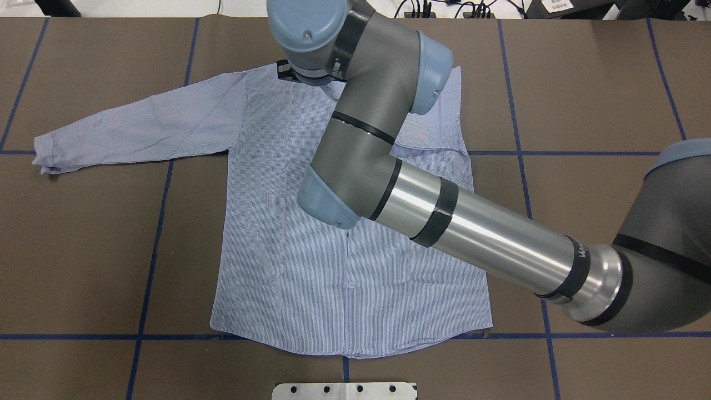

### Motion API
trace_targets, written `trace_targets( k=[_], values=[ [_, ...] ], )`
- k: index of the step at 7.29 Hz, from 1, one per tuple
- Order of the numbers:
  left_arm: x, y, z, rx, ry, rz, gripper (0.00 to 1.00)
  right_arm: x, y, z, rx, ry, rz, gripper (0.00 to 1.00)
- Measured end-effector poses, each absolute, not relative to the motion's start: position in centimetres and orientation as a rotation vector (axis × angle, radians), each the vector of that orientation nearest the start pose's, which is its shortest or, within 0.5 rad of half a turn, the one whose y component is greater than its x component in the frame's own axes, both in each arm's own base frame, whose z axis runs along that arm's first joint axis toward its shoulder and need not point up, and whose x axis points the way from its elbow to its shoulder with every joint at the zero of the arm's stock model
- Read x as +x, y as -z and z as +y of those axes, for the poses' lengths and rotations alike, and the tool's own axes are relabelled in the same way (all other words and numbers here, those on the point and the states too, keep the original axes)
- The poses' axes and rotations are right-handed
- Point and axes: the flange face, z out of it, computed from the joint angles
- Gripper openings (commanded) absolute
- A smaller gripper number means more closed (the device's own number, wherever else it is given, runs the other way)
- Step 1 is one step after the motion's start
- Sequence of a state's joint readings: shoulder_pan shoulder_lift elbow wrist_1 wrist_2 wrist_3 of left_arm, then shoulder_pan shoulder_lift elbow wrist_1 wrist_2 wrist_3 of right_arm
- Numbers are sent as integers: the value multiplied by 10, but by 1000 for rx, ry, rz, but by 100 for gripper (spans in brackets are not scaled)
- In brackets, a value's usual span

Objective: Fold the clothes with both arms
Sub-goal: 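Carry the sleeve with the right gripper across the shirt toward the collar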

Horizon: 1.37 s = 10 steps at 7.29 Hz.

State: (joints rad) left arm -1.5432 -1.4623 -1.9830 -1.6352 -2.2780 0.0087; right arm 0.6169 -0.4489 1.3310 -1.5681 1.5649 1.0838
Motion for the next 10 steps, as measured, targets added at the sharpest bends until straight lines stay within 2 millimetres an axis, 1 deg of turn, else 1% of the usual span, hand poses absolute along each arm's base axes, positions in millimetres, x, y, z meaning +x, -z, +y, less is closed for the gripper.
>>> trace_targets(
  k=[1,2,3,4,5,6,7,8,9,10],
  values=[
    [-56,-502,-450,346,-165,703,100,-580,-27,-555,483,-133,-724,98],
    [-56,-502,-450,346,-165,703,100,-608,-22,-557,494,-157,-707,99],
    [-56,-502,-449,347,-165,704,100,-629,-15,-560,507,-189,-694,99],
    [-56,-502,-448,346,-165,704,100,-639,-5,-561,518,-208,-692,99],
    [-56,-503,-448,345,-164,705,100,-642,1,-561,521,-215,-696,99],
    [-55,-503,-448,340,-158,719,100,-642,5,-561,508,-212,-708,99],
    [-52,-497,-449,340,-142,751,100,-639,6,-563,475,-200,-729,99],
    [-49,-483,-451,367,-117,783,100,-628,4,-570,426,-186,-756,99],
    [-46,-467,-454,426,-103,811,100,-608,-5,-578,370,-170,-785,100],
    [-40,-457,-455,490,-121,836,100,-578,-22,-581,334,-141,-798,100]
  ],
)
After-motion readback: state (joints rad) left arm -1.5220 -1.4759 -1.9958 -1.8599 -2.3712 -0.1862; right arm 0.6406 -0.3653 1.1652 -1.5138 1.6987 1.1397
